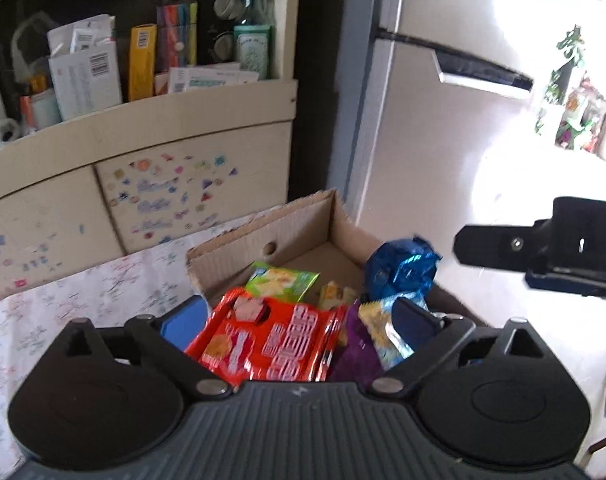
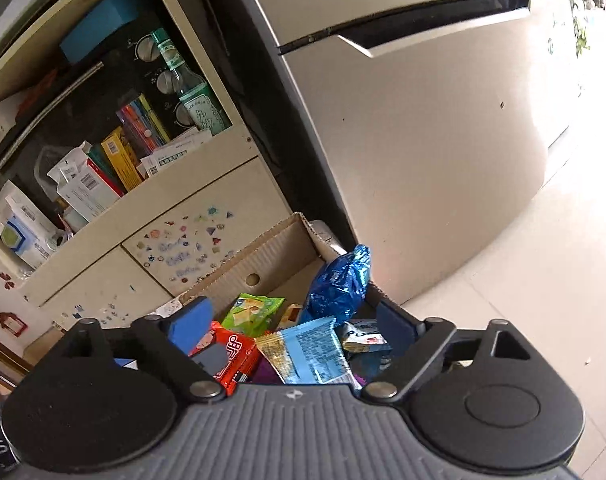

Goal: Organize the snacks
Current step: 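Open both grippers over the box to drop the red and light-blue packets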

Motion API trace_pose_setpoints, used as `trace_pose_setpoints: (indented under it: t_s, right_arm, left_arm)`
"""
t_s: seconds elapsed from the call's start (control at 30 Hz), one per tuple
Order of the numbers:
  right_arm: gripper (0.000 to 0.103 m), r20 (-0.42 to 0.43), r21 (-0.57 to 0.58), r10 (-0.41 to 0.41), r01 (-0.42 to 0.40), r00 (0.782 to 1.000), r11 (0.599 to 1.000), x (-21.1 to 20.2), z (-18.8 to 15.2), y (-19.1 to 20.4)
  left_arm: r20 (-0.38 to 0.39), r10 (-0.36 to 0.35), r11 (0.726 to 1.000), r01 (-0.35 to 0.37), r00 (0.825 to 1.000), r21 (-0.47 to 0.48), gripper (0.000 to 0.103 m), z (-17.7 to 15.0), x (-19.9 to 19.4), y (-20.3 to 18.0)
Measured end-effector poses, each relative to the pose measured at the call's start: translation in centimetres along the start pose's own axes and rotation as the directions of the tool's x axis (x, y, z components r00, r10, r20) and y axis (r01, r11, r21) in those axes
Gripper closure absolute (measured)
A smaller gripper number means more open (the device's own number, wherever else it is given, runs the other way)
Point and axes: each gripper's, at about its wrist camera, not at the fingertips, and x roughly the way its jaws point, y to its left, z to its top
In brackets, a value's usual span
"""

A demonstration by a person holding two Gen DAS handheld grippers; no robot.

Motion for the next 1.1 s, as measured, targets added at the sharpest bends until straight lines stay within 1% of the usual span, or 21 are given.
trace_pose_setpoints:
  t_s: [0.1, 0.23, 0.47, 0.57, 0.8, 1.0, 1.1]
  right_arm:
    - [0.004, -0.004, -0.017, -0.04, 0.04, 0.999, 0.999, -0.4, -0.3, 0.1]
    - [0.0, -0.007, -0.07, -0.108, 0.108, 0.994, 0.992, -0.8, -0.9, 0.6]
    - [0.0, -0.024, -0.13, -0.205, 0.2, 0.978, 0.971, -1.4, -2.1, 0.5]
    - [0.0, -0.038, -0.145, -0.226, 0.218, 0.973, 0.965, -1.8, -2.7, 0.4]
    - [0.0, -0.047, -0.205, -0.286, 0.271, 0.957, 0.94, -2.2, -3.8, 0.6]
    - [0.0, -0.074, -0.201, -0.322, 0.302, 0.944, 0.932, -1.7, -4.0, 0.1]
    - [0.0, -0.079, -0.18, -0.328, 0.31, 0.941, 0.934, -1.5, -3.9, -0.1]
  left_arm:
    - [-0.037, 0.027, 1.0, -0.027, 0.999, 0.003, 0.003, -0.5, -0.7, -0.2]
    - [-0.064, 0.075, 0.997, -0.075, 0.995, 0.014, 0.003, -1.4, -1.6, -0.2]
    - [-0.117, 0.126, 0.992, -0.129, 0.985, -0.018, 0.002, -2.2, -2.4, 0.4]
    - [-0.133, 0.134, 0.99, -0.138, 0.982, -0.024, 0.002, -2.3, -2.8, 0.4]
    - [-0.141, 0.181, 0.983, -0.181, 0.973, 0.013, 0.002, -2.1, -3.3, -0.1]
    - [-0.152, 0.208, 0.978, -0.204, 0.966, 0.039, 0.001, -1.8, -3.4, -0.5]
    - [-0.155, 0.228, 0.973, -0.222, 0.961, 0.057, 0.001, -1.7, -3.2, -0.8]
